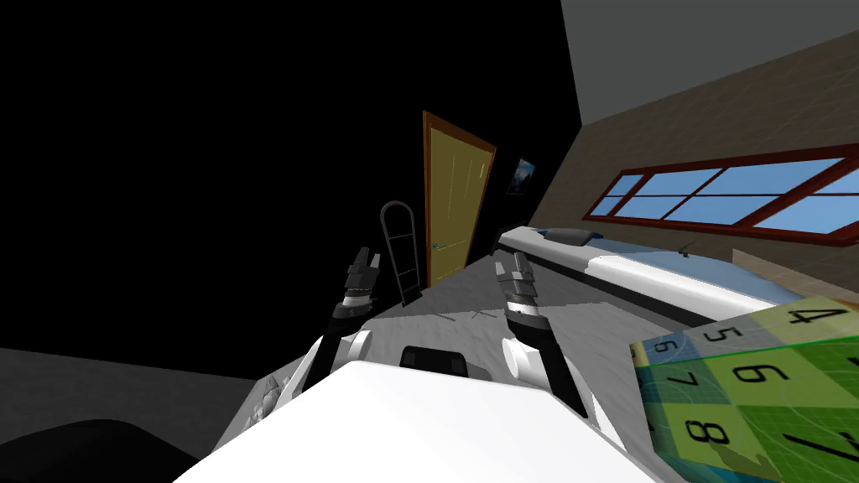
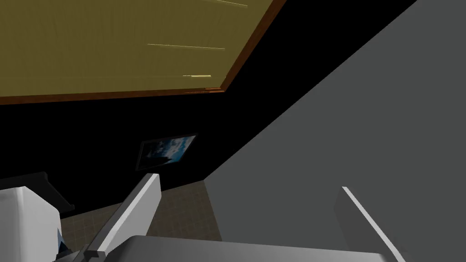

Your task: Pull the door open

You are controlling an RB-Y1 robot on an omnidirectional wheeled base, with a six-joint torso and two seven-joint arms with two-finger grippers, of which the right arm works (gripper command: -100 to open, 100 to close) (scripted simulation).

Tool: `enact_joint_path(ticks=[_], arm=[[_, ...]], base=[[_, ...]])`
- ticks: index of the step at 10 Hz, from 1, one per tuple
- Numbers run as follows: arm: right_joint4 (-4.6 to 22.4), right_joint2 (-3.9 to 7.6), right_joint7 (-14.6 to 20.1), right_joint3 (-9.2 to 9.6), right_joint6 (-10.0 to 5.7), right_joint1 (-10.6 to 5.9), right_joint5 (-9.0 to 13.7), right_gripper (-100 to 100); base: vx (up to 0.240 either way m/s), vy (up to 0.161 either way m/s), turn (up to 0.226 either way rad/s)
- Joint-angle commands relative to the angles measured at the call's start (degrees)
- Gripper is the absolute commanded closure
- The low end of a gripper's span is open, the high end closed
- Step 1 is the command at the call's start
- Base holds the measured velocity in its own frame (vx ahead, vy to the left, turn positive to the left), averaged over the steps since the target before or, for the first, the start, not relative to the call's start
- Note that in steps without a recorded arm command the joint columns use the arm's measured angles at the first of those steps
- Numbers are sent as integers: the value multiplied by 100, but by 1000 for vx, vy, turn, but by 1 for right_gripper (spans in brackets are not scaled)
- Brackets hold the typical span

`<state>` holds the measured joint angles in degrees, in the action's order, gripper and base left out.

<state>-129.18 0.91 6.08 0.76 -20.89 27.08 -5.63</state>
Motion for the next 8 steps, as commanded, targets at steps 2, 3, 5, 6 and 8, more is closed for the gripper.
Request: enact_joint_path(ticks=[2, 3, 5, 6, 8], arm=[[282, 74, 63, 10, -125, -77, -10, -100], [480, 125, 107, 16, -212, -130, -18, -100], [753, 193, 167, 26, -332, -205, -28, -100], [895, 228, 199, 30, -395, -243, -33, -100], [1227, 309, 273, 42, -542, -334, -45, -100]], base=[[73, -6, 54], [111, 14, 77], [126, -1, 51], [104, 2, 70], [87, 16, 59]])
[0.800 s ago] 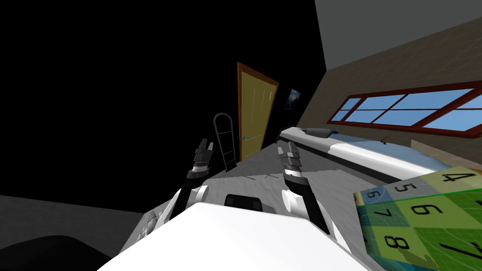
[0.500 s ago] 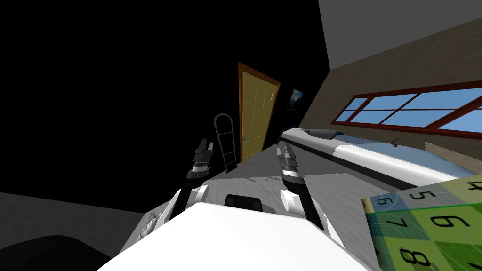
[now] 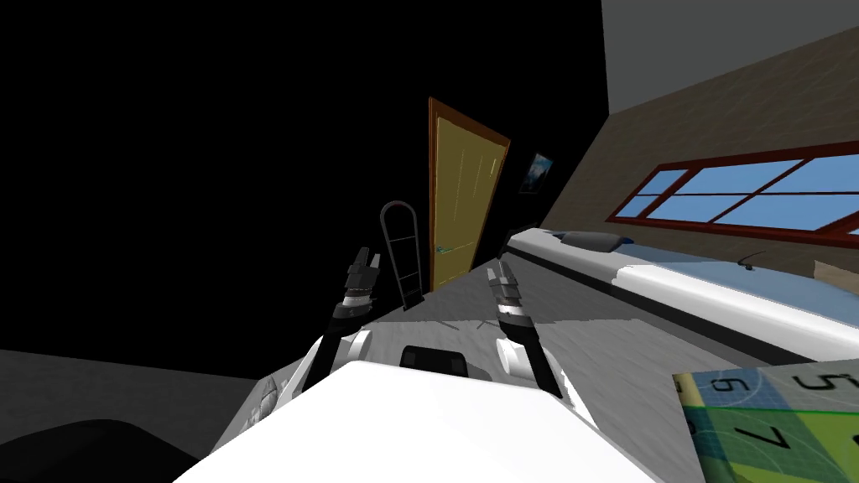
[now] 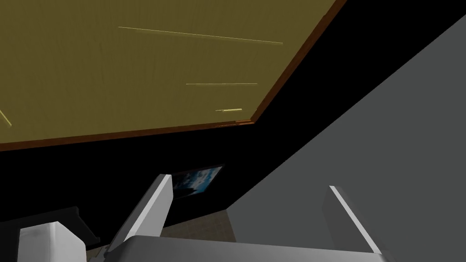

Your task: Pull the door open

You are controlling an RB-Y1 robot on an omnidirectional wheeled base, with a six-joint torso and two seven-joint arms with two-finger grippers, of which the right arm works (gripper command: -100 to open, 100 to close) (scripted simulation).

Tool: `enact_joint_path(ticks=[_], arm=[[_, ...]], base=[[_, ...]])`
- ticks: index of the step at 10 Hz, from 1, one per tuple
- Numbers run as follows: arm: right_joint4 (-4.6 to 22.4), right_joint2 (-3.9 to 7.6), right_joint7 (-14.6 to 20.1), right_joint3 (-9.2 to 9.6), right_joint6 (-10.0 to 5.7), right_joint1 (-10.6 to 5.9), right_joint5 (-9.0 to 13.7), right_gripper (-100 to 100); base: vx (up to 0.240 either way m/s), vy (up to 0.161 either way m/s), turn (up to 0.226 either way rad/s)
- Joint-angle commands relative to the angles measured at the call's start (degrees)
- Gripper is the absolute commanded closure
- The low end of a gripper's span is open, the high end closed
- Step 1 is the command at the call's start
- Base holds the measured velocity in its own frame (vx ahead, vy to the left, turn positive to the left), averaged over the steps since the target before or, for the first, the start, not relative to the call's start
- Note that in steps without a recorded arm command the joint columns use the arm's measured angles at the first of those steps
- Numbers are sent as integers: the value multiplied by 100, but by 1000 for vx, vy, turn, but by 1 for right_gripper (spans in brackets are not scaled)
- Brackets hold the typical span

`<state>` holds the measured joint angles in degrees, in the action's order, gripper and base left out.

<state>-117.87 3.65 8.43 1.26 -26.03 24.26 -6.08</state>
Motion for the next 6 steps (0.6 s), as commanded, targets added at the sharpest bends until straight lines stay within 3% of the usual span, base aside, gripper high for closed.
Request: enact_joint_path(ticks=[1, 4, 5, 6], arm=[[274, 78, 77, -2, -106, -100, -6, -100], [835, 219, 209, 18, -367, -261, -28, -100], [865, 219, 209, 18, -367, -261, -28, -100], [1072, 268, 255, 25, -458, -317, -35, -100]], base=[[90, 12, 72], [101, 4, 79], [70, 0, 21], [49, 7, 46]])
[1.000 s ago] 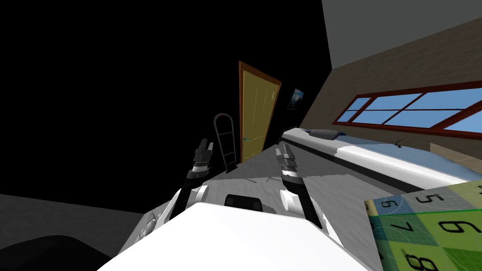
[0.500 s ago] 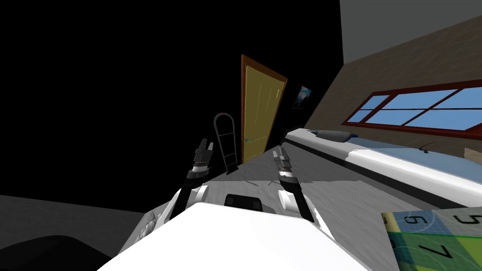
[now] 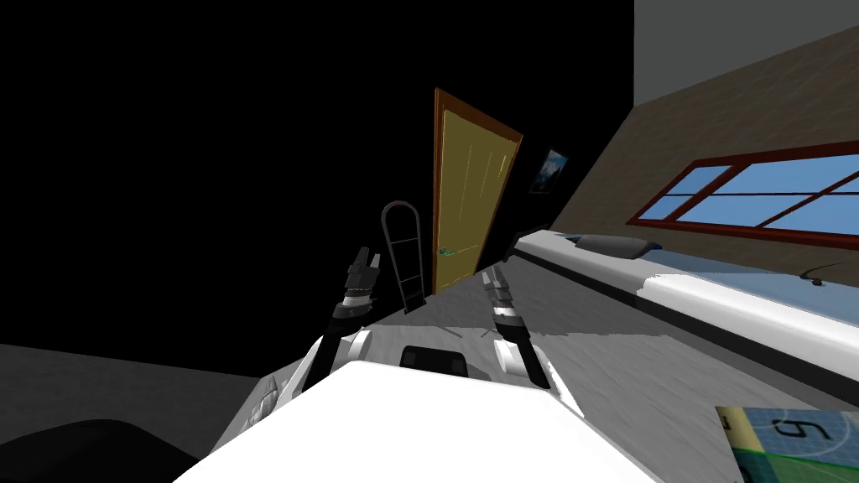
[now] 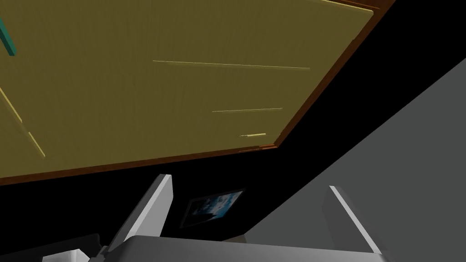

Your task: Pull the door open

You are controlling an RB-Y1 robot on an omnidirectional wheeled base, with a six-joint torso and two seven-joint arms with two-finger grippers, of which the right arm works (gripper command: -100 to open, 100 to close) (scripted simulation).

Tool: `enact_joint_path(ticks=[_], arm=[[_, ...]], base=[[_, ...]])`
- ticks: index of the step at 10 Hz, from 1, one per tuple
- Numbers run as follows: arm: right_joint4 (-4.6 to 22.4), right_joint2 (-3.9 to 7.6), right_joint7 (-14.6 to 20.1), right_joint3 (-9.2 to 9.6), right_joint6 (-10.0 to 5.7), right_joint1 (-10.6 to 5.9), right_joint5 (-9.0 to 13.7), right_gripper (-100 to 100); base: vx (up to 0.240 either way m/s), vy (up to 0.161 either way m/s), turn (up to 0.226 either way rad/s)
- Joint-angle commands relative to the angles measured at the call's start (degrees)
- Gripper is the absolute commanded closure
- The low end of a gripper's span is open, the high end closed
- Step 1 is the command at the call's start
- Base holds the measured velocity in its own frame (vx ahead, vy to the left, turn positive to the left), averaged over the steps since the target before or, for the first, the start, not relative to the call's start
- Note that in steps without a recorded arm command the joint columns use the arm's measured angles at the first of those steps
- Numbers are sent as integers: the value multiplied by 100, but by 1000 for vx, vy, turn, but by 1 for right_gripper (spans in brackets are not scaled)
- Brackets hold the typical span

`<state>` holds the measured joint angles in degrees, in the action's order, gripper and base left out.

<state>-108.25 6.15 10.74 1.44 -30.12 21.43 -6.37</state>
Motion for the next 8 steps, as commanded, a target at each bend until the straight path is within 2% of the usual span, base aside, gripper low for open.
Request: enact_joint_path(ticks=[1, 2, 4, 5, 7, 8], arm=[[286, 69, 72, 15, -146, -93, -15, -100], [328, 69, 72, 15, -146, -93, -15, -100], [721, 176, 174, 30, -348, -218, -31, -100], [787, 176, 174, 30, -348, -218, -31, -100], [1162, 286, 280, 47, -558, -347, -49, -100], [1261, 286, 280, 47, -558, -347, -49, -100]], base=[[76, 8, 91], [55, 4, 30], [66, -2, 74], [54, -2, 27], [74, -1, 80], [67, -4, 35]])
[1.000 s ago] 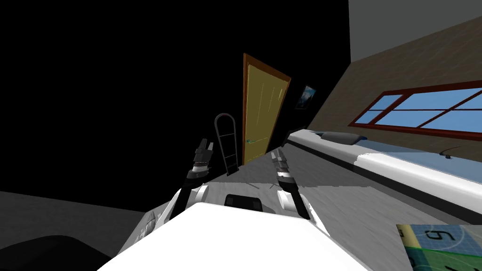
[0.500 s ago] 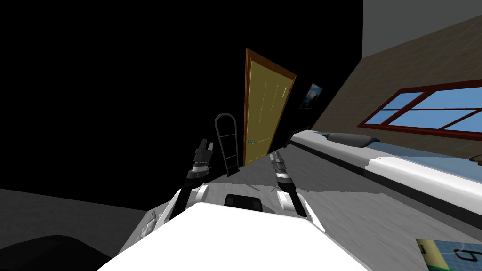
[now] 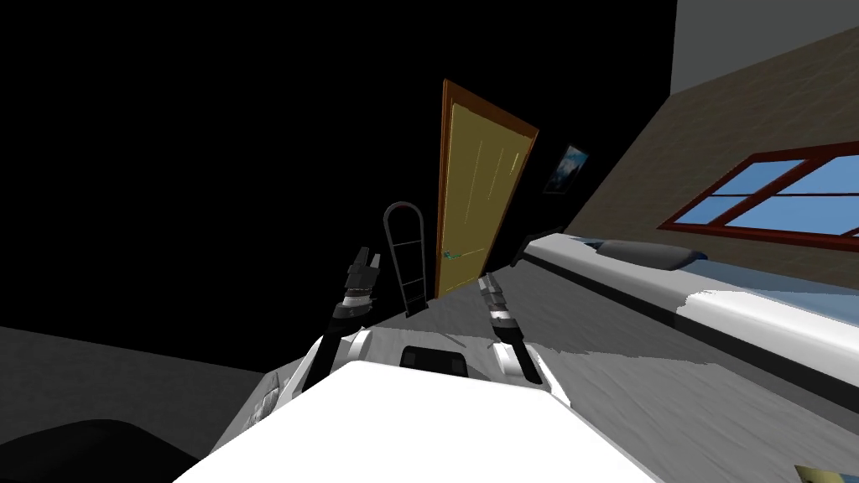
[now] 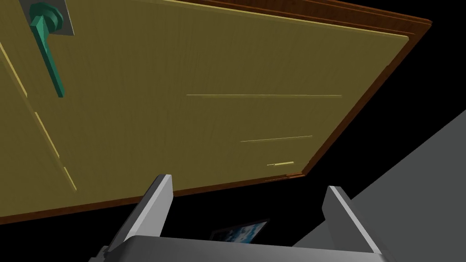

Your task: Pull the door open

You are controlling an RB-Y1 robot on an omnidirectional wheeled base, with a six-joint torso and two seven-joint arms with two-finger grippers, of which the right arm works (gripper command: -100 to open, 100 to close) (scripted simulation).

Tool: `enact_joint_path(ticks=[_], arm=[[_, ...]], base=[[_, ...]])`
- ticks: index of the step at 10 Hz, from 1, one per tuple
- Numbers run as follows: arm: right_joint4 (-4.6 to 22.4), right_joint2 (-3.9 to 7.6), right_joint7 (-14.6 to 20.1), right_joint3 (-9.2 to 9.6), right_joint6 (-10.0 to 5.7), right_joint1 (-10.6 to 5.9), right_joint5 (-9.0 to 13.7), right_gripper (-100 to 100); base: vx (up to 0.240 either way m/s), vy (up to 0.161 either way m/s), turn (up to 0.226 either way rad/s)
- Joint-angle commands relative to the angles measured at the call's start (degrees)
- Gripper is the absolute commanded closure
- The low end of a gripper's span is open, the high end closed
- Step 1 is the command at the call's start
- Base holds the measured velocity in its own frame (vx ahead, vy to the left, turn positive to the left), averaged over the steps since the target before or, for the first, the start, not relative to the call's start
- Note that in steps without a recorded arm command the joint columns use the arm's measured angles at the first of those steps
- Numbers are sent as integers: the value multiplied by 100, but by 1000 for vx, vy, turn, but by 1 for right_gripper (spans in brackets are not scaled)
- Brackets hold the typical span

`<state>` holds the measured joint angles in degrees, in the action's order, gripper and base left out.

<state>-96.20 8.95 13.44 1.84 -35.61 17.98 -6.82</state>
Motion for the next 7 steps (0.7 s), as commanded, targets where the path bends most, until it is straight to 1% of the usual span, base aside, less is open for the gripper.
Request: enact_joint_path(ticks=[1, 2, 3, 4, 5, 6, 7], arm=[[286, 62, 64, 14, -116, -68, -13, -100], [486, 118, 118, 23, -224, -135, -22, -100], [544, 118, 118, 23, -224, -135, -22, -100], [793, 175, 173, 31, -333, -202, -31, -100], [955, 233, 229, 40, -444, -270, -40, -100], [1044, 233, 229, 40, -444, -270, -40, -100], [1234, 291, 285, 48, -555, -339, -49, -100]], base=[[62, -4, 60], [73, 0, 111], [55, 5, 31], [57, 0, 44], [79, 6, 122], [60, 2, 36], [54, 3, 52]])
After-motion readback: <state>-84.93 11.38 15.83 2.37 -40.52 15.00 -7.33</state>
